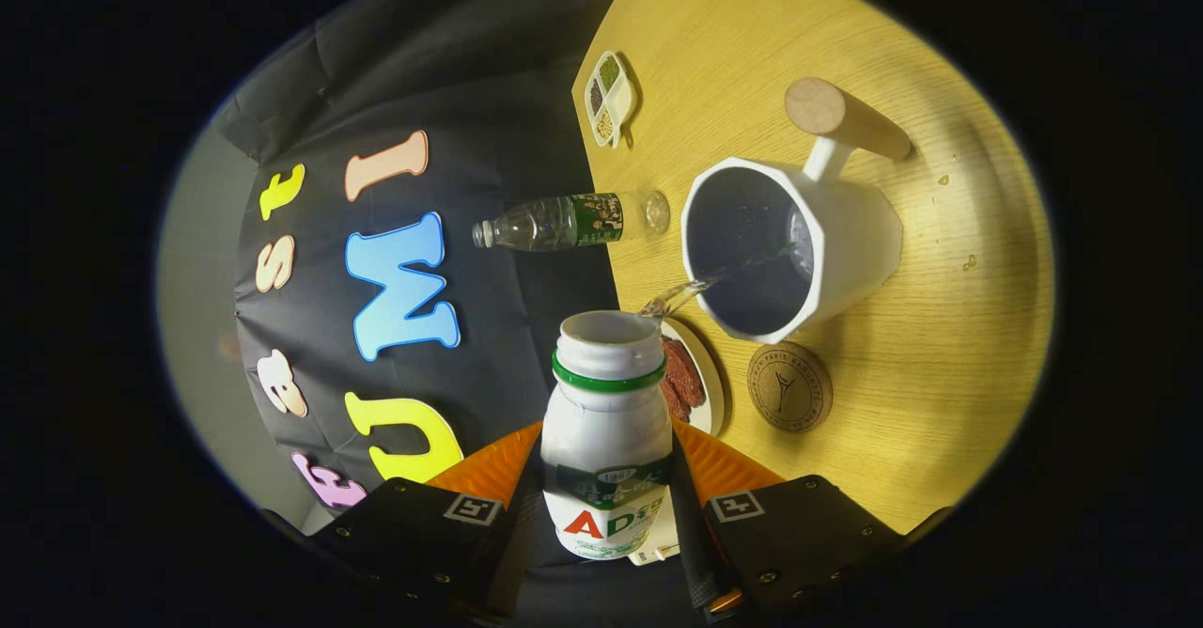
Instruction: Take the bottle from table, then pour the juice into the cup, finally place the bottle on the coaster
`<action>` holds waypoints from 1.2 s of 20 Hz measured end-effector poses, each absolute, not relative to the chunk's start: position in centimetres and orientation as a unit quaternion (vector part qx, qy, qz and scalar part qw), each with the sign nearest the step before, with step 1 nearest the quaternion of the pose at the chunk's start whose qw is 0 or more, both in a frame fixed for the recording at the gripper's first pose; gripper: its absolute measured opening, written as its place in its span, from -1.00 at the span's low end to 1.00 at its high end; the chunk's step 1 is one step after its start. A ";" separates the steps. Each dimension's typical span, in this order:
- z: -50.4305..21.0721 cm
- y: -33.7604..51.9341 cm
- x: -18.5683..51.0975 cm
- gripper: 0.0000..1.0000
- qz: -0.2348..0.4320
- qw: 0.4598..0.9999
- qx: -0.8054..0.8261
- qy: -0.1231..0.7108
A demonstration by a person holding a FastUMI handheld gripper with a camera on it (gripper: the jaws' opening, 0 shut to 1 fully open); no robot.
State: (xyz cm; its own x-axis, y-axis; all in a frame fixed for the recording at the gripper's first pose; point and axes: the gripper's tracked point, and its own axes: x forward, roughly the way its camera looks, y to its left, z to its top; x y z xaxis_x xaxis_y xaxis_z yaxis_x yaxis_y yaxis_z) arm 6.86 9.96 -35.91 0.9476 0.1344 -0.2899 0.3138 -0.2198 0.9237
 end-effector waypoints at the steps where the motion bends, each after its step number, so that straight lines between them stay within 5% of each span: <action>1: -36.0 10.0 6.9 0.32 -0.075 0.607 0.778 0.145; 24: -37.4 9.6 6.8 0.32 -0.087 0.584 0.796 0.135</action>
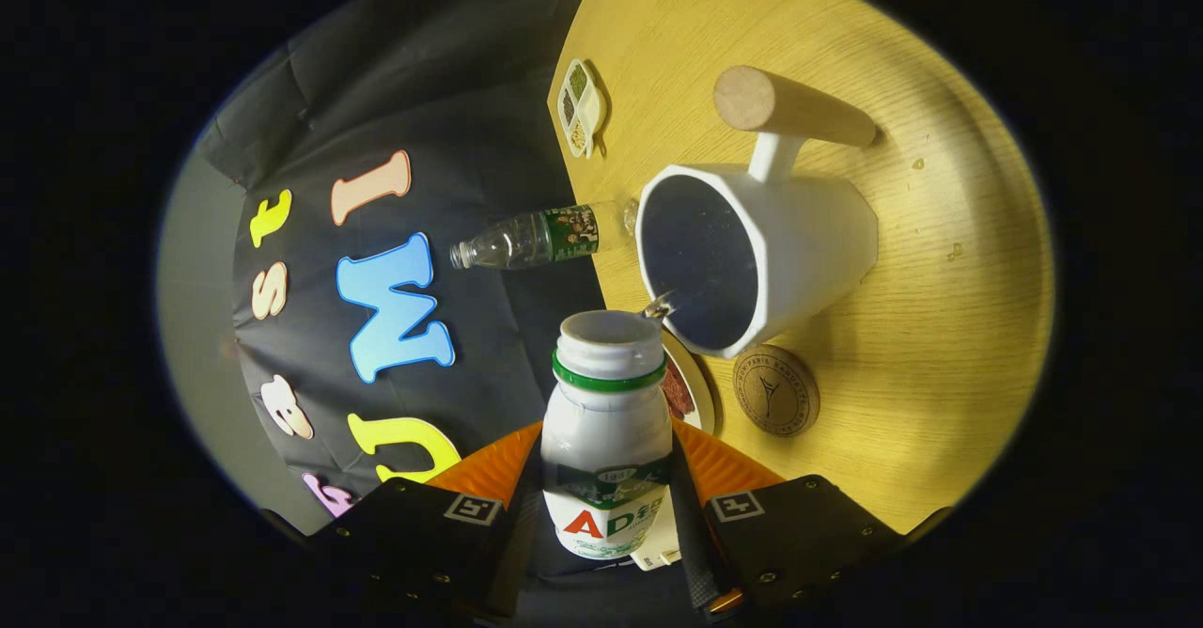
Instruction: Take the bottle from table, then pour the juice into the cup, finally place the bottle on the coaster
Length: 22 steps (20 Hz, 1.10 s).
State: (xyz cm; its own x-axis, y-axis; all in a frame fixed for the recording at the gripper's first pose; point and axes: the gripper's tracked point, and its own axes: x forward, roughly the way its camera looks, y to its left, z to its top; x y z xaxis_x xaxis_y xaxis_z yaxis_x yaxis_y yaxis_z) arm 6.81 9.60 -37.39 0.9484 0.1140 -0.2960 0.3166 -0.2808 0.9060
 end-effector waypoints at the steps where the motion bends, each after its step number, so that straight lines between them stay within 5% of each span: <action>1: -37.4 9.6 6.8 0.32 -0.085 0.585 0.795 0.136; 22: -37.7 10.1 7.1 0.32 -0.081 0.592 0.789 0.144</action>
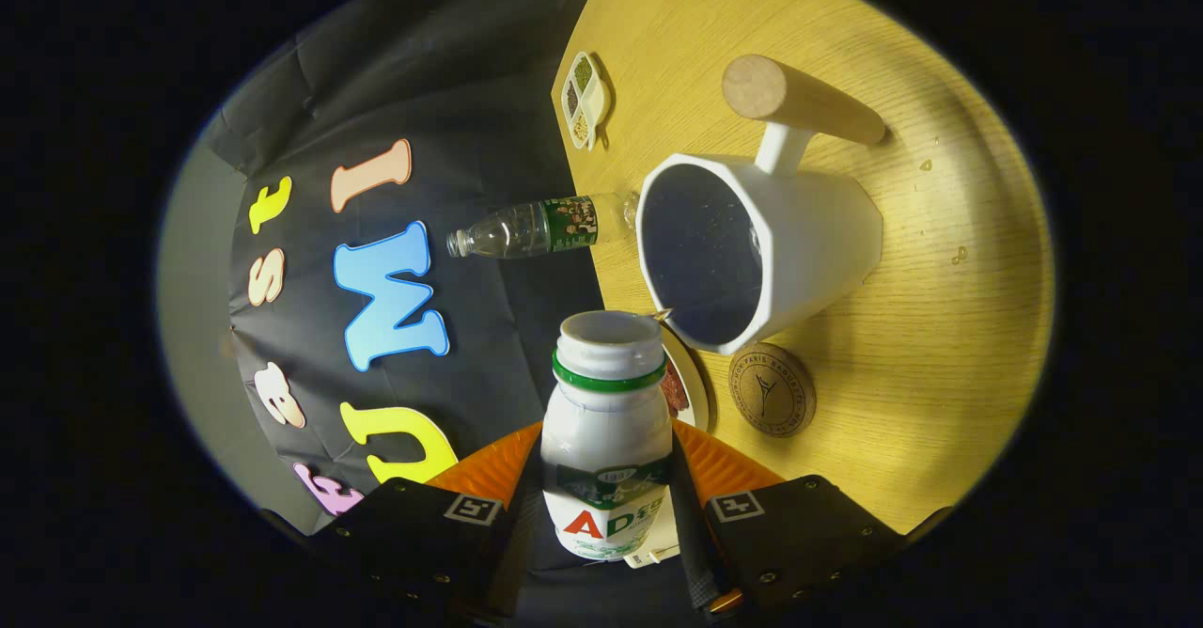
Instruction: Take the bottle from table, then pour the juice into the cup, finally place the bottle on the coaster
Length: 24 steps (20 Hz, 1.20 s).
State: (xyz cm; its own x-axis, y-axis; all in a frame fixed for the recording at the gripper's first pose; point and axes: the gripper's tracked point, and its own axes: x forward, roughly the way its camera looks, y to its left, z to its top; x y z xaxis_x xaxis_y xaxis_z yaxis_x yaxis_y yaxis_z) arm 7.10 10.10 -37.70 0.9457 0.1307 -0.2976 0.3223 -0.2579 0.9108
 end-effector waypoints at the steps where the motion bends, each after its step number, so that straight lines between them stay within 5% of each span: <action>1: -37.6 10.0 7.2 0.32 -0.080 0.590 0.791 0.141; 24: -37.6 9.2 6.7 0.31 -0.089 0.555 0.818 0.120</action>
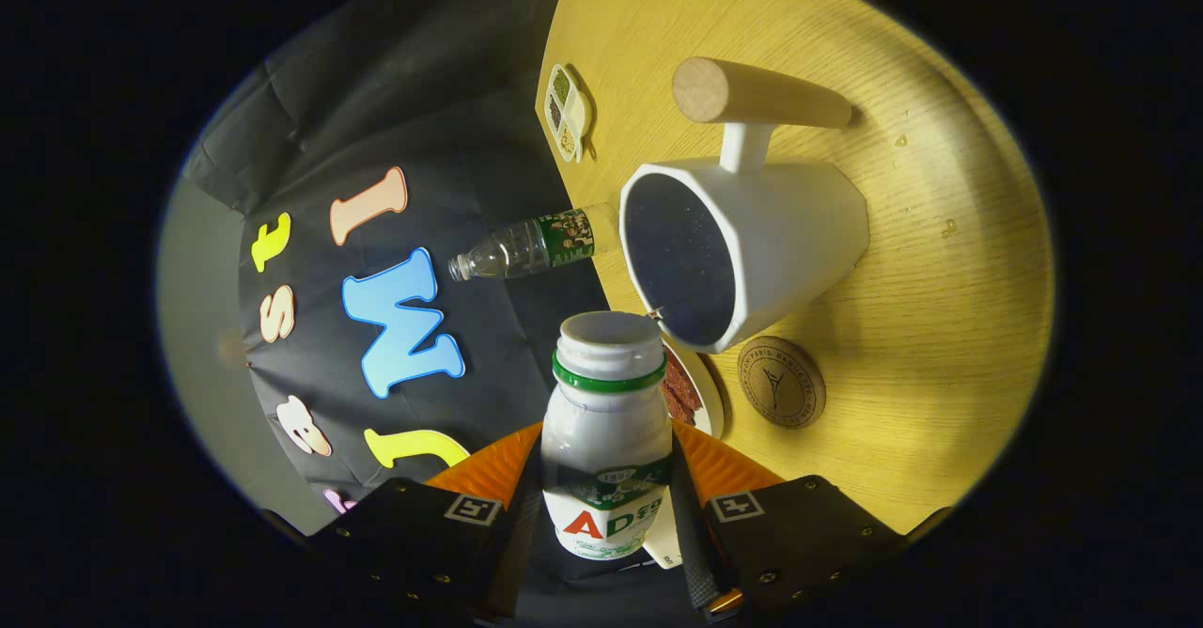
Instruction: Take the bottle from table, then pour the juice into the cup, finally place the bottle on the coaster
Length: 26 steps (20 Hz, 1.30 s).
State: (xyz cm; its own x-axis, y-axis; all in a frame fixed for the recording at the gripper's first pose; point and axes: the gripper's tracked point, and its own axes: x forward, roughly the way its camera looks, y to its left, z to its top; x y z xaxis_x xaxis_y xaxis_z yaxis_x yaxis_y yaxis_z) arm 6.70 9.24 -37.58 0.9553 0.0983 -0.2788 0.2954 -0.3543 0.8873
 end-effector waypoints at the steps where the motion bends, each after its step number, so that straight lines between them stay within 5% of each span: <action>1: -37.7 9.2 6.6 0.31 -0.089 0.554 0.818 0.121; 26: -36.9 8.3 6.7 0.31 -0.073 0.559 0.817 0.121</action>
State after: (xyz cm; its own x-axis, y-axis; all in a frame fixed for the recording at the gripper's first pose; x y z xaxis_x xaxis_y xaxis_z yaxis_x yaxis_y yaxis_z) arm 6.68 8.32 -36.93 0.9602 0.1163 -0.2540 0.2789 -0.3456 0.8960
